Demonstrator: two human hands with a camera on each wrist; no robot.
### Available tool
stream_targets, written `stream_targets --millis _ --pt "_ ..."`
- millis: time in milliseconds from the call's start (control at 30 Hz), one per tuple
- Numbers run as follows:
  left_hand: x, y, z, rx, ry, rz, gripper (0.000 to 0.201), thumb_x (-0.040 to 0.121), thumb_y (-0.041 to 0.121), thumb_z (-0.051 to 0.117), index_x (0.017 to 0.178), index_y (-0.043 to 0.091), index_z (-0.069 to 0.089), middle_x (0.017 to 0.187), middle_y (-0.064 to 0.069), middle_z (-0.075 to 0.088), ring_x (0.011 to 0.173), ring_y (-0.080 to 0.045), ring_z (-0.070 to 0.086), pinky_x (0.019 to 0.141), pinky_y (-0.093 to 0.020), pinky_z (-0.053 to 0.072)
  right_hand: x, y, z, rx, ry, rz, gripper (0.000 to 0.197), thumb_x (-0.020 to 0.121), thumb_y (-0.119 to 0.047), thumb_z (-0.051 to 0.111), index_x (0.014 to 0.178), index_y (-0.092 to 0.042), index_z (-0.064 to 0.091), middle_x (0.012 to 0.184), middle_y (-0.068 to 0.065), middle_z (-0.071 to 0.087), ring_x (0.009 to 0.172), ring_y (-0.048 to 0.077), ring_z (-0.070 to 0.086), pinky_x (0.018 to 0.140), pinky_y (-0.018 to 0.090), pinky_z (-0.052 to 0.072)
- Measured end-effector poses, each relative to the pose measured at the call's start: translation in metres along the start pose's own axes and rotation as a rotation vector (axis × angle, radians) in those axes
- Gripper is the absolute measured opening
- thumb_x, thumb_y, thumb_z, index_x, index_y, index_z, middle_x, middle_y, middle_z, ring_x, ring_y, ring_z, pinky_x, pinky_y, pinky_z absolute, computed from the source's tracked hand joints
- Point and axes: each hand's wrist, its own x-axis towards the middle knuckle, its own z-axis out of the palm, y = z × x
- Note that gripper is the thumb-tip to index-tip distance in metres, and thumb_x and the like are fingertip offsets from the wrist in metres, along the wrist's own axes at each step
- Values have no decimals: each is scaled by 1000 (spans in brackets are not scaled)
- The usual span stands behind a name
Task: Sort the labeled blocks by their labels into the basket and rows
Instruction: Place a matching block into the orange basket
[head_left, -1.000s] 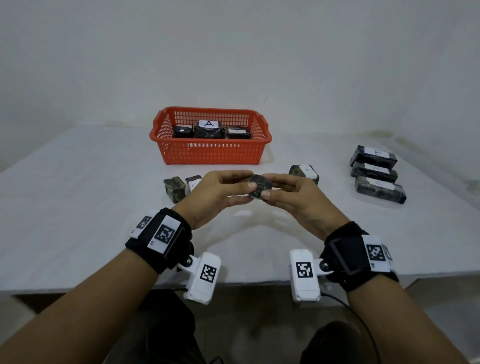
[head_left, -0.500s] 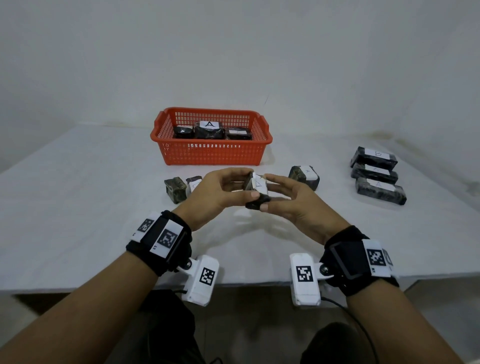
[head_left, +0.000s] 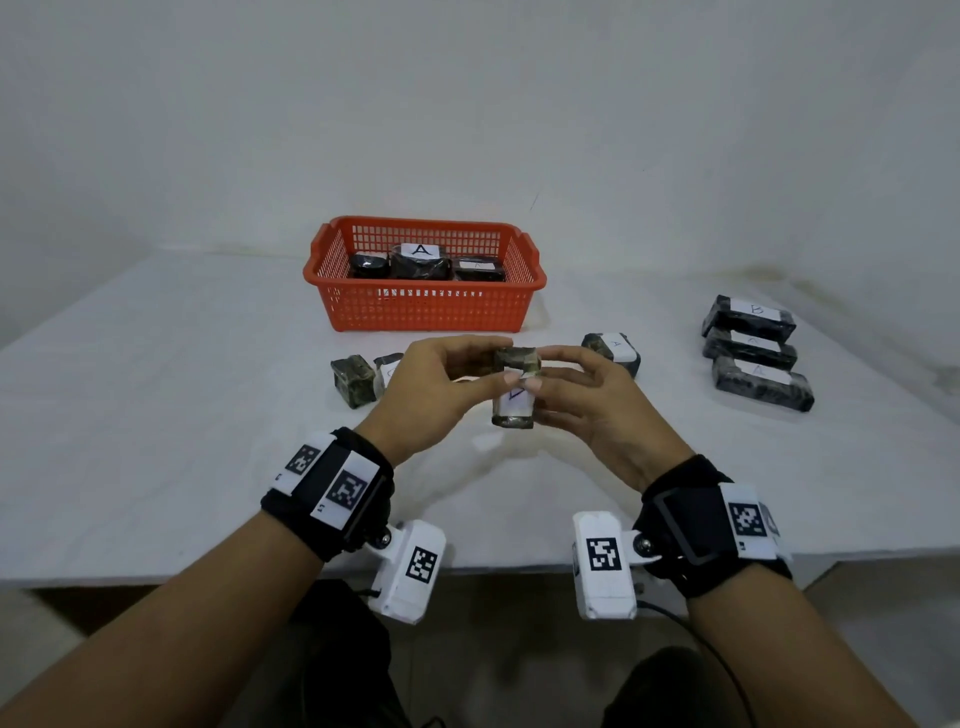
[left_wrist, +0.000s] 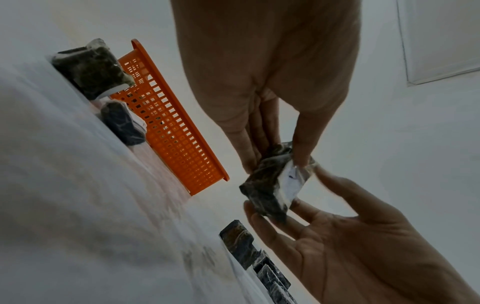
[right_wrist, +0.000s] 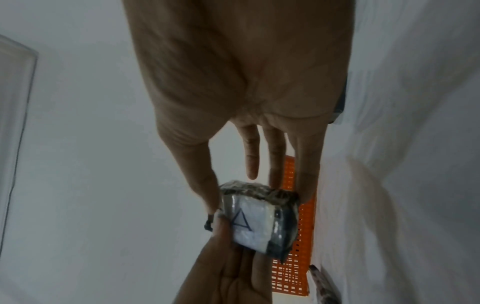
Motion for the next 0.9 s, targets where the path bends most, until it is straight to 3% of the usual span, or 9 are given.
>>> stream_targets --millis 133,233,333,400,500,633,900 --pt "-1 1 -1 -3 -49 43 42 84 1 82 123 10 72 115 -2 78 112 -13 73 99 -28 57 -1 -5 0 -12 -61 78 38 99 -30 65 123 -1 70 118 20 74 112 39 71 103 47 54" --pt "-2 1 -1 11 -91 50 47 81 2 85 125 11 72 119 -1 77 117 -13 70 105 -31 54 -1 -4 2 -18 -63 98 31 102 -25 60 115 -1 73 115 22 75 108 36 73 105 49 54" --pt "-3 2 -1 37 -117 -5 49 85 24 83 132 18 68 124 4 75 122 -9 67 108 -34 51 0 -3 2 -54 -26 38 28 102 -18 59 112 4 73 113 22 76 103 31 74 103 47 55" --pt "-3 2 -1 43 -142 -96 41 94 40 72 130 20 70 121 4 76 120 -13 68 107 -38 53 2 -2 1 -80 -15 17 27 101 -16 61 113 5 73 112 23 76 106 36 74 101 46 55" --pt "-2 1 1 29 -136 -192 29 102 31 63 122 14 75 112 -3 78 110 -20 73 100 -37 59 3 0 1 -122 -4 4 22 97 -14 67 110 3 74 110 23 76 108 39 72 101 45 57" --pt "-3 1 5 16 -75 -197 21 98 16 65 112 8 79 103 -10 80 102 -28 75 90 -32 63 3 2 4 -136 -25 28 18 94 -16 72 105 -2 75 108 22 76 108 38 72 99 43 58" --pt "-5 1 4 -58 -95 -233 29 100 30 66 114 8 79 106 -8 80 104 -27 75 95 -37 61 2 4 2 -123 0 10 20 97 -17 67 105 0 76 105 20 78 104 37 74 94 41 59"
